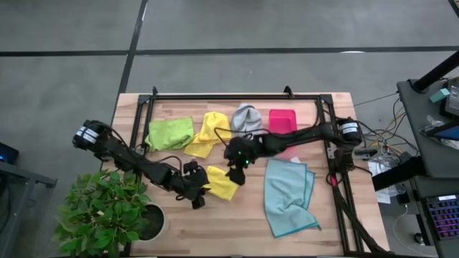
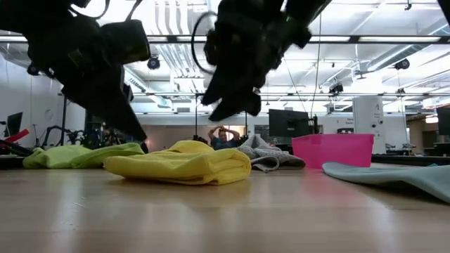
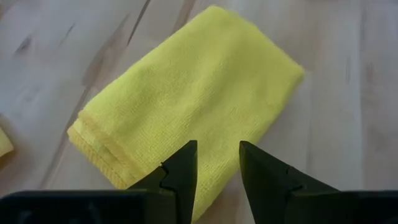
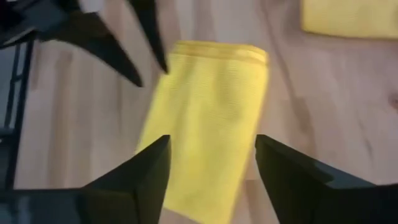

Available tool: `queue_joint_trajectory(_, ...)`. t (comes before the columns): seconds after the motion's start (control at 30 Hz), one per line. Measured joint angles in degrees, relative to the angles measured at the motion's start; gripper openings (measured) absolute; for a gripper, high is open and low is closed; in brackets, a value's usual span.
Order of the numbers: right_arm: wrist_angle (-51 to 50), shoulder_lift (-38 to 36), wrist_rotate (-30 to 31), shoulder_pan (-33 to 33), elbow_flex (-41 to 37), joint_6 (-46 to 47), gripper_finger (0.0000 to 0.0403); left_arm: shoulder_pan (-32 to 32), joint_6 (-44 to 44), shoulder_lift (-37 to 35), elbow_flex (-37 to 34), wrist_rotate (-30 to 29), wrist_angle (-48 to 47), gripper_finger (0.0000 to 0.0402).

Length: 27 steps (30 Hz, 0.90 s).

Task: Fold microfiber towels
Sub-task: Put the folded yellow microfiber towel into the red bin

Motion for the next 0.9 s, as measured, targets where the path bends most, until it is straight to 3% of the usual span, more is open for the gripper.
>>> queue_joint_trajectory(0.23,3.50,6.08,-3.38,-2.34,-0.02,0.06,0.0269,0.00,-0.02,5.25,-0.02,1.18,3.34,0.0105)
queue_joint_trajectory(0.43,6.43,10.56,-6.26,-2.57,0.85,1.28,0.0279,0.00,-0.09,8.68,0.01,1.27,5.28,0.0105)
queue_joint_trajectory(0.73,10.00,14.62,-14.36,-2.28,3.70,0.71,0.0259,0.00,-0.11,9.27,0.07,1.29,5.46,0.0105)
queue_joint_trajectory(0.9,10.63,14.60,-16.01,-2.27,4.39,0.75,0.0218,0.00,-0.11,9.20,0.05,1.31,5.51,0.0105)
